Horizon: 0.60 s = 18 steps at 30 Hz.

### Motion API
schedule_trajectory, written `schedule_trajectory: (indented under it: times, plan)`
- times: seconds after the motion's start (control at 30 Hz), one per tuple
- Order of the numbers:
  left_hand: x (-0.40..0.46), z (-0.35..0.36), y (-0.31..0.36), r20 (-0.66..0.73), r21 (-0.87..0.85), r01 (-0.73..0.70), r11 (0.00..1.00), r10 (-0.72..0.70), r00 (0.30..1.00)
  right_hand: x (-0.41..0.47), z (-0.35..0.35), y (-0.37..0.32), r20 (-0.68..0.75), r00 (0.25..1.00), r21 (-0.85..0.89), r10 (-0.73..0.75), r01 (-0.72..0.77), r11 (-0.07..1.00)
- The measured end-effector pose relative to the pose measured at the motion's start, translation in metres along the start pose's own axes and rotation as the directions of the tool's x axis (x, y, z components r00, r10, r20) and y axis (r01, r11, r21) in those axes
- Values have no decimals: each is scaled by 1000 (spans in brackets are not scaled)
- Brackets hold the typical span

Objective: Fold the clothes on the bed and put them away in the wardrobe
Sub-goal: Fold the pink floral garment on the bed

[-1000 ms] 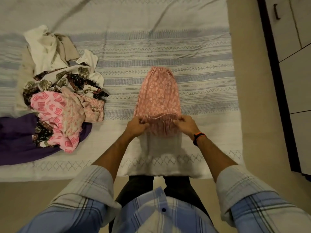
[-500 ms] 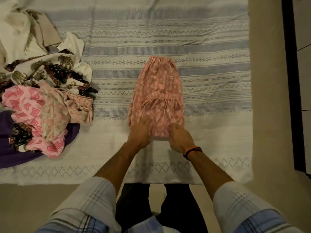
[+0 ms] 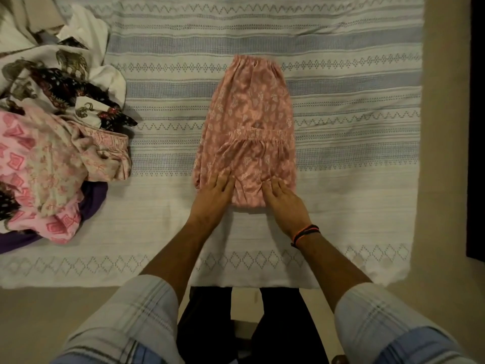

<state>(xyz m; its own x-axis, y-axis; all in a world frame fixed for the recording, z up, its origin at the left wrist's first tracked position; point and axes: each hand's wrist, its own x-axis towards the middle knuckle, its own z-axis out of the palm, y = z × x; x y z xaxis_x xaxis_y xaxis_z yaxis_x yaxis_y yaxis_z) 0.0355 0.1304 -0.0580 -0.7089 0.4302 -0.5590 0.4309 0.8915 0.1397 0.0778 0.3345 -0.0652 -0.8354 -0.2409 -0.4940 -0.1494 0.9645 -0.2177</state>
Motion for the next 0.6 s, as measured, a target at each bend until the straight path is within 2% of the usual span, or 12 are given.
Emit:
schedule_trajectory:
  times: [0.13, 0.33, 0.6]
  plan:
    - [-5, -17, -2, -20, -46, -21, 999, 20, 1000, 1, -19, 0, 33, 999, -2, 29, -29, 1000]
    - [-37, -53, 2, -33, -20, -29, 999, 29, 999, -27, -54, -2, 45, 998, -49, 49, -47, 998]
    - [-106, -72, 23, 100, -75, 8, 997, 0, 995, -98, -86, -21, 159, 985, -1, 73, -74, 997]
